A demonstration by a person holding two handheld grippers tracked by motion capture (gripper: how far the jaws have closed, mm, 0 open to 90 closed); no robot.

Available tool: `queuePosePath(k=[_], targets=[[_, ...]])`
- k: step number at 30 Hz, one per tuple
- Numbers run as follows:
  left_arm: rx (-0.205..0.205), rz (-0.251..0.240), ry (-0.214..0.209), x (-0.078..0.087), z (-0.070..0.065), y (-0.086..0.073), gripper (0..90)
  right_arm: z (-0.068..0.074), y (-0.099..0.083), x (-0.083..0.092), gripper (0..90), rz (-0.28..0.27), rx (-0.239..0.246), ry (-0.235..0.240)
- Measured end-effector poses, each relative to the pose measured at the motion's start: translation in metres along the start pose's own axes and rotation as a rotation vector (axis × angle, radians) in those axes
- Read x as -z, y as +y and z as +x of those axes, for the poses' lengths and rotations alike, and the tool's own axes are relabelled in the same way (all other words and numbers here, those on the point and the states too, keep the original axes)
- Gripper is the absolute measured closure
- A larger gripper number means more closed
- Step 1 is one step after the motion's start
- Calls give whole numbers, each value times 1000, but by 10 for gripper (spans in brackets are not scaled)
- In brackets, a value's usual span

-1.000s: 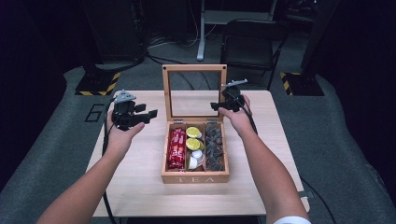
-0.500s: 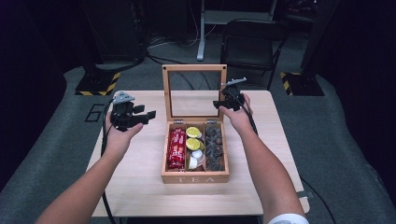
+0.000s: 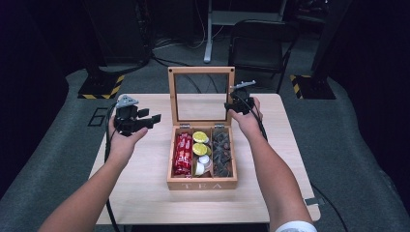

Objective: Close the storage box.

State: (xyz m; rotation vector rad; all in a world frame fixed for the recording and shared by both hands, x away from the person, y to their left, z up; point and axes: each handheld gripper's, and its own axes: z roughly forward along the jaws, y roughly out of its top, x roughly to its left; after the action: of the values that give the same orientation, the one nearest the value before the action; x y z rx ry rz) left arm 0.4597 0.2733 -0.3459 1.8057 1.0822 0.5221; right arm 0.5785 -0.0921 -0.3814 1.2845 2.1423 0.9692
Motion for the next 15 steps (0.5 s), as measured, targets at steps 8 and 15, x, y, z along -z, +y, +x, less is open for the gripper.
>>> queuePosePath(k=[8, 15], targets=[[-3, 2, 2, 1, 0, 1, 417, -2, 0, 0, 616, -1, -4, 10], [-8, 3, 2, 1, -1, 2, 416, -2, 0, 1, 620, -1, -16, 10]])
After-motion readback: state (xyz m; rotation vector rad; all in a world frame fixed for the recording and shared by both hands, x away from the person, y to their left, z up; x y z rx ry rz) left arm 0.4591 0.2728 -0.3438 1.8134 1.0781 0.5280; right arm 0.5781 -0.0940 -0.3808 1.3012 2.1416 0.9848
